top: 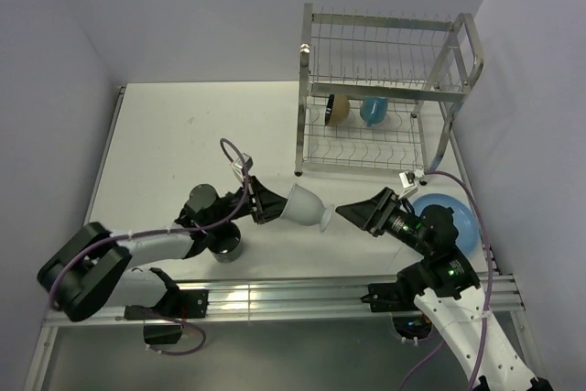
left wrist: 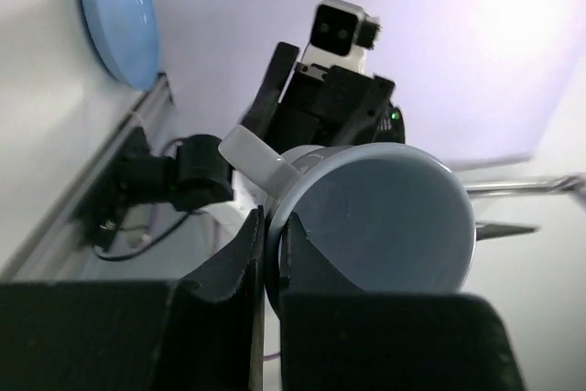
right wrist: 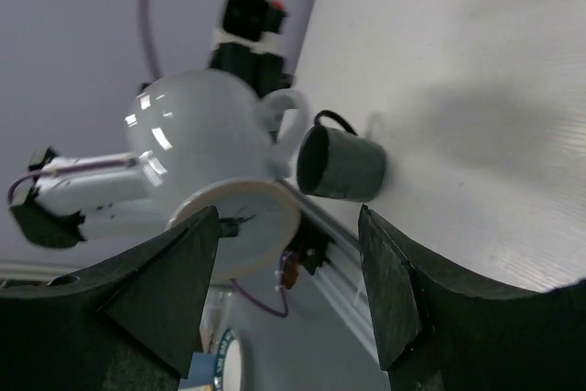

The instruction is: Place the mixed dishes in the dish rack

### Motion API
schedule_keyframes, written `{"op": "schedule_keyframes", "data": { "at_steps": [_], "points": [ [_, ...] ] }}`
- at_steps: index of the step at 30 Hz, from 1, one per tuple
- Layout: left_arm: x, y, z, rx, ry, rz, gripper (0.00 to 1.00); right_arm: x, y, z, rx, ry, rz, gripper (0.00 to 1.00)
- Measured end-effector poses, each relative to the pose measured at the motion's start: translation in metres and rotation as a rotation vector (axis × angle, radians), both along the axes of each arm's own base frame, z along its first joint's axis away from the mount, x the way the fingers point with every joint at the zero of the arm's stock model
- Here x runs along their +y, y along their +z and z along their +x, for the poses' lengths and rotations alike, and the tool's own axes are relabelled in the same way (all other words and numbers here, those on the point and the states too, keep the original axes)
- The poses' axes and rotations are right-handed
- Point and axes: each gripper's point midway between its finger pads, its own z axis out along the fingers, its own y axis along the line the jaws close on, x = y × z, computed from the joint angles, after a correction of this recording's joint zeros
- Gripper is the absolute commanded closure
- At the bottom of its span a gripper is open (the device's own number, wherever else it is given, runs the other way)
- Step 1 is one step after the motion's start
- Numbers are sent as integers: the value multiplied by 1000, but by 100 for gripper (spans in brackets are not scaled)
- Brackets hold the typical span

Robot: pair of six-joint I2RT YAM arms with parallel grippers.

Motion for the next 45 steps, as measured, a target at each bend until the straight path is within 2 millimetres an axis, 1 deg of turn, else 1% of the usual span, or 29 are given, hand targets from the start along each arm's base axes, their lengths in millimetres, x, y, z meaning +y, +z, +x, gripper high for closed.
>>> {"op": "schedule_keyframes", "data": {
  "at_steps": [1,3,6,7,8,12,17,20,23,28,30,33,34,36,38,41,42,45],
  "points": [
    [-2,-3,1,44,-11,-16,100,3,4,-2,-5,19,20,31],
    [-6,-16,6,159,-22,-27,100,7,13,-6,-21,53,58,32],
    [-12,-45,13,334,-17,4,100,13,28,-11,-47,97,125,33],
    [-12,-50,15,371,-12,9,100,14,31,-12,-52,108,147,33],
    [-12,-51,15,398,-11,7,100,16,35,-14,-59,122,167,34],
    [-12,-39,17,421,-20,-35,100,19,42,-18,-73,154,188,34],
    [-13,-22,18,405,-30,-78,100,21,40,-18,-62,173,182,35],
    [-13,-16,18,399,-33,-93,100,21,40,-17,-62,173,162,36],
    [-12,-11,17,394,-35,-105,100,21,45,-18,-80,175,157,37],
    [-8,4,15,363,-35,-135,100,21,45,-18,-76,178,156,37],
    [-7,9,14,351,-38,-146,100,22,45,-17,-76,178,156,34],
    [-6,20,13,329,-43,-165,100,23,46,-16,-80,188,159,20],
    [-6,24,12,320,-45,-173,100,24,48,-16,-87,195,161,18],
    [-6,31,12,303,-49,-188,100,26,50,-16,-95,210,166,18],
    [-7,37,11,292,-52,-198,100,27,52,-15,-96,220,172,18],
    [-10,42,10,284,-56,-208,100,29,57,-15,-107,232,190,22],
    [-11,44,9,282,-59,-212,100,30,60,-15,-117,236,200,26],
    [-14,47,7,277,-67,-218,100,31,72,-15,-152,246,242,33]
  ]
}}
